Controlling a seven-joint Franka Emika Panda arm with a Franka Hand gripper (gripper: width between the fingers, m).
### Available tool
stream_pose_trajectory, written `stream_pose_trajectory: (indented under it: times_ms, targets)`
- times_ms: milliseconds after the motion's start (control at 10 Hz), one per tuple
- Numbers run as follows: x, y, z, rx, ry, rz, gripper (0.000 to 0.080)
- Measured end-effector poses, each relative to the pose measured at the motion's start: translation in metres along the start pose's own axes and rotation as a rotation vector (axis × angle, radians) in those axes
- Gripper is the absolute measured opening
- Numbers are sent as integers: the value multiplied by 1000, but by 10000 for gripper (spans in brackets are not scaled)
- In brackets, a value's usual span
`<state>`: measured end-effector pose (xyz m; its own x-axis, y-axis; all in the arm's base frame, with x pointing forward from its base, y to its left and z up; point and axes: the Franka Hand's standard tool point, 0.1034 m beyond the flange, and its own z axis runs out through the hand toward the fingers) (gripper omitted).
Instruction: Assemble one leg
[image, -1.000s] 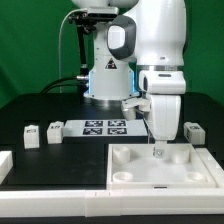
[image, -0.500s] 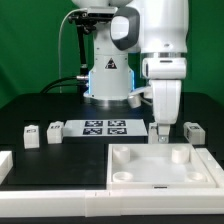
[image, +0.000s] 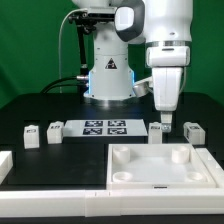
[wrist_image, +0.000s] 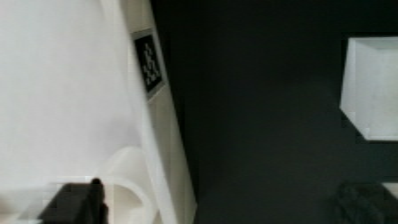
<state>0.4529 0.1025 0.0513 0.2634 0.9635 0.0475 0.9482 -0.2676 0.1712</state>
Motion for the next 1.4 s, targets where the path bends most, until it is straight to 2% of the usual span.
stream_pose_trajectory:
  times_ms: [300,400,500,700,800,900,1000,1200,1300,1400]
  targets:
    - [0,1,0,8,6,353,649]
    - [-4,-3,1,15,8,508,649]
    - [-1,-11,1,25,8,701,649]
    - [15,-33,1,33,27,947,649]
    - [20,-39,1,42,23,1087,649]
    - [31,-46,0,50,26,1157,649]
    - [45,-55,-2,57,31,1130,649]
    - [63,-69,-5,73,23,1110,649]
    - [65,-71,-5,89,-7,1106,649]
    - [65,-69,-4,86,-2,1107,649]
